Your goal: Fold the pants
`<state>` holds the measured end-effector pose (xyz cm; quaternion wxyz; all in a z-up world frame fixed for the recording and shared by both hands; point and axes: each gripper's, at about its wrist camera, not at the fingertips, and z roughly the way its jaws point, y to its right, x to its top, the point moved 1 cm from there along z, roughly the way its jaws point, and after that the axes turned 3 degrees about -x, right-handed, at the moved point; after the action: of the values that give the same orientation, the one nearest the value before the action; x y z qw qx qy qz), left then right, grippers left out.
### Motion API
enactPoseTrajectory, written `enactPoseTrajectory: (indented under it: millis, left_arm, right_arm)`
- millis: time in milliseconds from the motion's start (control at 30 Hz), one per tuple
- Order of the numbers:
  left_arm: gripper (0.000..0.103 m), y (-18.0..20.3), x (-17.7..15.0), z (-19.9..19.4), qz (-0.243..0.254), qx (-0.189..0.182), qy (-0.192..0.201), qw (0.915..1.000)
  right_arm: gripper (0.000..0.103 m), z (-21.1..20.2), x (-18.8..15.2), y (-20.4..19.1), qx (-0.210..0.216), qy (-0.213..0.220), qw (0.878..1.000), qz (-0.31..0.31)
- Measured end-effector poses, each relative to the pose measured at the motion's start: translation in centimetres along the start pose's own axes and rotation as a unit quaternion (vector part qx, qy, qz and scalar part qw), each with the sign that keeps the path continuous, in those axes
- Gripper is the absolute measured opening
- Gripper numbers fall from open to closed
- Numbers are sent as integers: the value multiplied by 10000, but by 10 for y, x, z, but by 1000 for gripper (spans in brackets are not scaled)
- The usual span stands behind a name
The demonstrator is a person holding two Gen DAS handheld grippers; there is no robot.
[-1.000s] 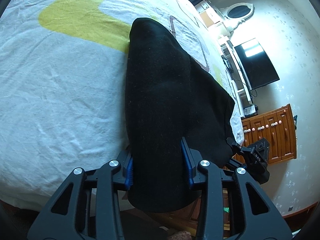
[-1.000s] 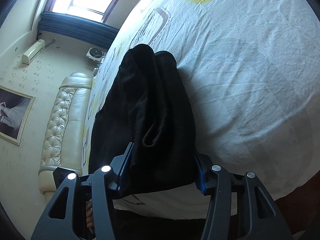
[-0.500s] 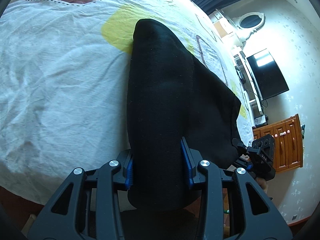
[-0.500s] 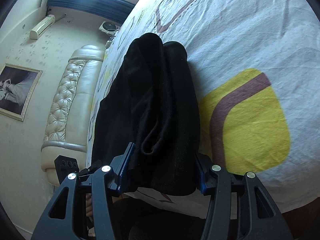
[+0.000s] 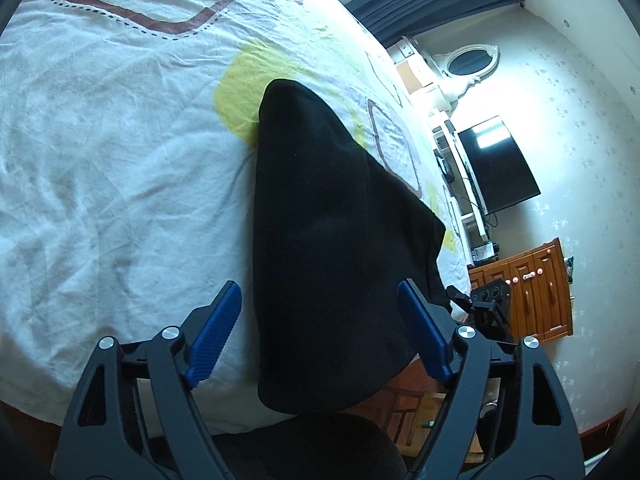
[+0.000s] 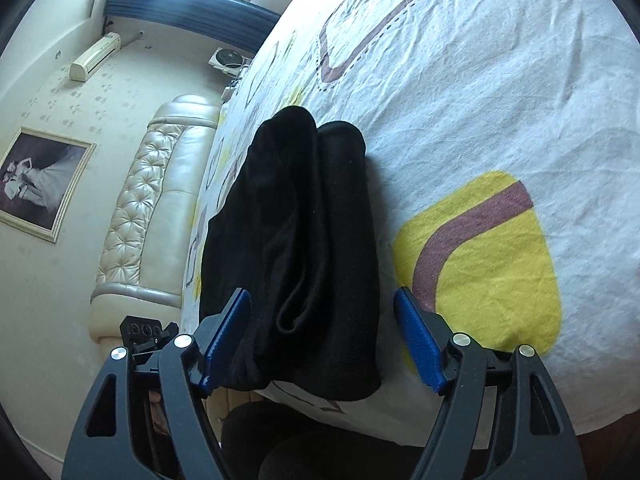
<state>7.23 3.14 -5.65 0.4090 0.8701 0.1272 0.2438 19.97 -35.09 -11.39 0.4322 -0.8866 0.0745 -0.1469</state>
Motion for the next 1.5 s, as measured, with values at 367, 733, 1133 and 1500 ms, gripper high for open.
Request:
enactPoseTrajectory:
  millis: [367, 733, 1133, 1500]
  left_arm:
    - [85, -20, 25, 58, -412, 7, -255, 9988]
    - [40, -8, 25, 58, 320, 655, -121, 9973]
    - [38, -25, 30, 28, 389, 926, 22, 9949]
    - [41, -25, 30, 26, 231, 986, 81, 9948]
  right_arm:
    - [78, 36, 31, -11, 247, -44, 9996, -164]
    - [51, 40, 27, -12, -91, -14, 9986, -522]
    - [51, 73, 26, -36, 32, -111, 9979, -631]
    - [50, 76, 25, -35, 119, -169, 9977, -647]
